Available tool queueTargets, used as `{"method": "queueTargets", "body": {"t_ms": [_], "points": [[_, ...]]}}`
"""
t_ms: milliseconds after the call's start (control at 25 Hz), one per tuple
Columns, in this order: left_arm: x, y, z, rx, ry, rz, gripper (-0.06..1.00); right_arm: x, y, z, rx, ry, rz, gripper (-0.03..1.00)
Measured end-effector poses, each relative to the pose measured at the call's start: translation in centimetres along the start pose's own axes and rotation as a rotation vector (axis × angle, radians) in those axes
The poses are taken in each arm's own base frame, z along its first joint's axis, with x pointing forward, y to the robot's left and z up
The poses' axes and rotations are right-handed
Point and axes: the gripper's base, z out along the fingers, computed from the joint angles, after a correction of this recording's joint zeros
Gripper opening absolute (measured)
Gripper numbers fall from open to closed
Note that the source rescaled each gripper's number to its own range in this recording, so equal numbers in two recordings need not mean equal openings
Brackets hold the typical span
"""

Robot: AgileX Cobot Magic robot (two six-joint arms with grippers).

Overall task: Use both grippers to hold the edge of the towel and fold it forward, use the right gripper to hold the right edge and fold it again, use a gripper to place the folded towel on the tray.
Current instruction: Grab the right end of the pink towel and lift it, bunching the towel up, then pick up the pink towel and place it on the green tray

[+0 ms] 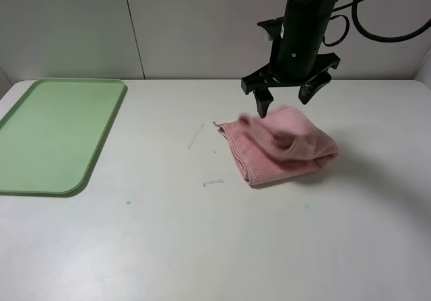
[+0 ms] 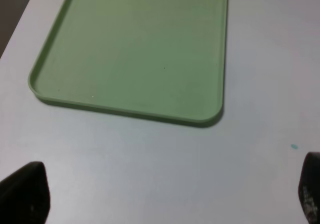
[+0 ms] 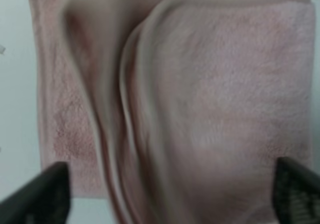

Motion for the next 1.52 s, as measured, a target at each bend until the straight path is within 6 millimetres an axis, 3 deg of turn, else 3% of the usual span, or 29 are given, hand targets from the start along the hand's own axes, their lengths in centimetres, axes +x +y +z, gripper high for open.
{"method": "queueTargets", "body": {"t_ms": [40, 120, 480, 880, 1120, 1520], "points": [[0.0, 0.0, 0.0, 0.0, 0.0, 0.0, 1.0, 0.0, 0.0, 0.0, 0.0, -0.001, -0.001, 0.95], [0.0, 0.0, 0.0, 0.0, 0.0, 0.0, 1.0, 0.0, 0.0, 0.0, -0.005, -0.003, 0.001, 0.98], [0.0, 0.0, 0.0, 0.0, 0.0, 0.0, 1.0, 0.2, 0.0, -0.2, -0.005, 0.019, -0.003, 1.0], [0.0, 0.0, 0.0, -0.001, 0.0, 0.0, 1.0, 2.3, -0.9, -6.0, -0.008, -0.051, -0.05, 1.0], [0.0, 0.0, 0.0, -0.001, 0.0, 0.0, 1.0, 6.1, -1.4, -9.5, -0.051, -0.107, -0.045, 1.0], [0.0, 0.0, 0.0, -0.001, 0.0, 0.0, 1.0, 14.7, -2.5, -12.6, -0.079, -0.173, -0.037, 1.0]]}}
